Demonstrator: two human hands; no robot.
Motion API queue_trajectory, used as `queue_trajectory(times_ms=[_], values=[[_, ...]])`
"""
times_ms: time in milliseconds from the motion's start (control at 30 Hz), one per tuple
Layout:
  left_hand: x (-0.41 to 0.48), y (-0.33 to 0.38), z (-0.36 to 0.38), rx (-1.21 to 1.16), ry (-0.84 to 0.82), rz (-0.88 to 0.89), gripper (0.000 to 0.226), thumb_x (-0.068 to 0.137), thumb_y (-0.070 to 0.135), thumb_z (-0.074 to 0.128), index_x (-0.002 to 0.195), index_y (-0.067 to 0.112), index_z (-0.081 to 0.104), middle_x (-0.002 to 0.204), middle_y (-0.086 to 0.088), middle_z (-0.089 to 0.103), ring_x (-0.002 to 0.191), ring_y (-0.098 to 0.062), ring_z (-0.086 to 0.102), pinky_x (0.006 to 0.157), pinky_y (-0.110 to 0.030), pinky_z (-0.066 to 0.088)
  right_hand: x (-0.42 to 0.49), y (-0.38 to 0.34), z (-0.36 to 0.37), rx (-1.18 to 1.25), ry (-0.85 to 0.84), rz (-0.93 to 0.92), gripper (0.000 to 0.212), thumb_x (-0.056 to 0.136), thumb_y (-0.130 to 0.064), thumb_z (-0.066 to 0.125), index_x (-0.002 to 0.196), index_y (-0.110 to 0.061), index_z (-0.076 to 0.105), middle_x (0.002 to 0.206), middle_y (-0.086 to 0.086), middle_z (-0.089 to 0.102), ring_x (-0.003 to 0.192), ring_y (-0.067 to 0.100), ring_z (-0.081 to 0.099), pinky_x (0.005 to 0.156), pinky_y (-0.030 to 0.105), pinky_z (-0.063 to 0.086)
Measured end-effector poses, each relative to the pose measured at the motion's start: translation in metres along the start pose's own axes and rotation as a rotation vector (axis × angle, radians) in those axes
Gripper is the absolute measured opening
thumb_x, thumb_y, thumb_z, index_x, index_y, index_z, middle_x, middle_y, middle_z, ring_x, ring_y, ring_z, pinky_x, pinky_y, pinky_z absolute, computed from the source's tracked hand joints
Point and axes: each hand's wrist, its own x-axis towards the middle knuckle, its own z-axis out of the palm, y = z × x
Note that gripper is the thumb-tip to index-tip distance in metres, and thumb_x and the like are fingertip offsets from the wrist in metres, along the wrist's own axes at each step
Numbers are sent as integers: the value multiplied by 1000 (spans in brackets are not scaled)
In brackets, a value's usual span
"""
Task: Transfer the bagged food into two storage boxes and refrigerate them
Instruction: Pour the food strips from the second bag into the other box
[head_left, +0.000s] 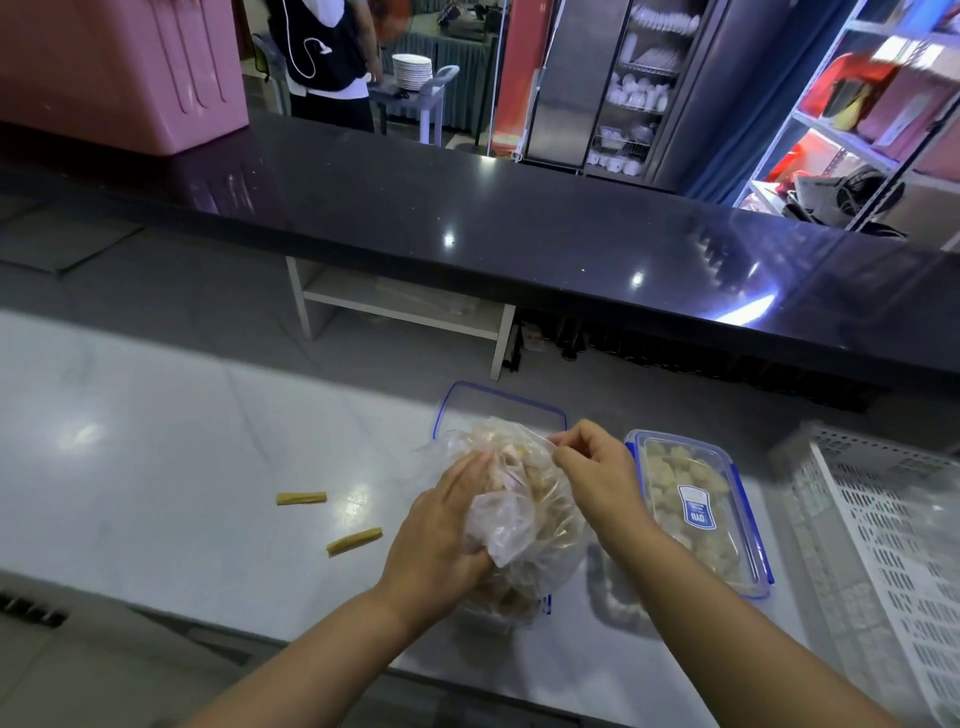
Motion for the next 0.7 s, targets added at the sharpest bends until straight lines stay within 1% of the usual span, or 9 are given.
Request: queue_trajectory(times_ms=[33,100,167,233,267,367,500,600,700], values=[[1,0,0,37,-35,36,74,76,45,62,142,34,30,146,20,29,126,0,35,101,-20,30,-2,0,-1,73,-18,9,21,80,1,54,63,-12,55,81,-7,71,66,5,63,53,17,49],[3,-1,-1,108,-67,89,58,79,40,63,134,36,46,140,21,40,122,-2,42,99,-19,26,-4,1,-2,169,-25,35,27,81,2,51,61,-15,50,88,-6,73,72,4,66,53,15,50],[4,-1,-2,111,-44,88,39,78,40,62,117,33,62,124,17,58,112,-6,50,94,-17,26,-6,3,-2,230,3,66,28,84,0,49,62,-17,46,92,4,73,81,13,68,59,23,52],[5,-3,-3,110,-22,94,28,77,38,64,104,29,67,109,14,64,101,-8,53,88,-19,31,-7,3,-1,283,14,77,26,87,-2,48,65,-17,45,95,21,69,91,25,68,68,31,50],[5,-4,-3,108,-13,102,23,76,35,66,98,27,68,103,14,65,96,-8,53,84,-21,33,-8,3,-1,312,7,73,25,88,-2,46,68,-16,44,92,21,69,91,23,68,69,29,51],[5,-4,-2,86,8,110,16,74,31,72,86,23,66,88,12,63,84,-7,47,73,-23,36,-10,2,2,370,-20,45,23,90,0,42,71,-14,43,83,9,74,84,16,70,58,15,50],[13,1,-4,21,59,92,16,77,34,68,82,19,63,84,8,61,82,-12,48,69,-27,44,-6,-6,5,448,1,-2,23,89,2,41,73,-15,45,79,13,73,75,17,69,56,18,51],[24,6,-7,-24,116,92,15,76,31,65,81,17,60,83,11,55,80,-8,47,69,-21,43,2,-13,4,468,14,-35,20,88,0,42,75,-15,46,76,13,72,66,13,64,55,19,51],[29,7,-6,-27,81,69,14,76,29,63,80,17,58,81,10,53,76,-7,46,65,-20,42,6,-10,5,425,4,4,18,88,-3,44,76,-15,49,73,8,70,62,12,62,53,20,50]])
